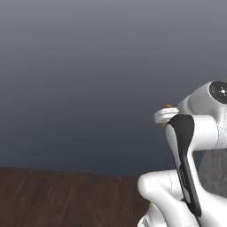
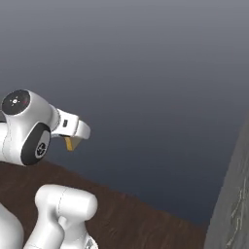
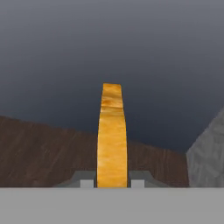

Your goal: Start the toaster. Once the lever pops up, take the bread to the plate on the dining counter.

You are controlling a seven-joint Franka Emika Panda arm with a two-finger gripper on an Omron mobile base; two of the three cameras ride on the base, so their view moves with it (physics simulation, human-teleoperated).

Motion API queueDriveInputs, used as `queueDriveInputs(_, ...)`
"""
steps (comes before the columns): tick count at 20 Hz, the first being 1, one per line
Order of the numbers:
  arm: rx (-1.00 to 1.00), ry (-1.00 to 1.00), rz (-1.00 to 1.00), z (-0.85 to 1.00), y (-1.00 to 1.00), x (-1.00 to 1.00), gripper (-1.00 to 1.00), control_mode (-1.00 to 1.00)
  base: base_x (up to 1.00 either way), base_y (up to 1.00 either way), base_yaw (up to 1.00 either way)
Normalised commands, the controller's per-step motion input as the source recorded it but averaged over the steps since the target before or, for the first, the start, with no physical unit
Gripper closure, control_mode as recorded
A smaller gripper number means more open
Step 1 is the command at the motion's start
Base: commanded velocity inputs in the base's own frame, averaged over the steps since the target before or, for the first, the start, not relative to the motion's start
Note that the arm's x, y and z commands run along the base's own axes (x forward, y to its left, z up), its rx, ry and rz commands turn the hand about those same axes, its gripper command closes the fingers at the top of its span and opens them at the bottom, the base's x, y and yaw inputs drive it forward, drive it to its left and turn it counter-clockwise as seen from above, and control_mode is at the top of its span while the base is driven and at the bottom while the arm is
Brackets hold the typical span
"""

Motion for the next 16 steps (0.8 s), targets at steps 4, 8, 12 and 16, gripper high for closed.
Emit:
queueDriveInputs(4, 0.0, 0.0, 0.0, 0.0, 0.0, 0.0, 1.0, 1.0, 0.7, 0.0, 0.89)
queueDriveInputs(8, 0.0, 0.0, 0.0, 0.0, 0.0, 0.0, 1.0, 1.0, 0.71, 0.0, 0.88)
queueDriveInputs(12, 0.0, 0.0, 0.0, 0.0, 0.0, 0.0, 1.0, 1.0, 0.7, -0.01, 0.88)
queueDriveInputs(16, 0.0, 0.0, 0.0, 0.0, 0.0, 0.0, 1.0, 1.0, 0.69, -0.02, 0.88)
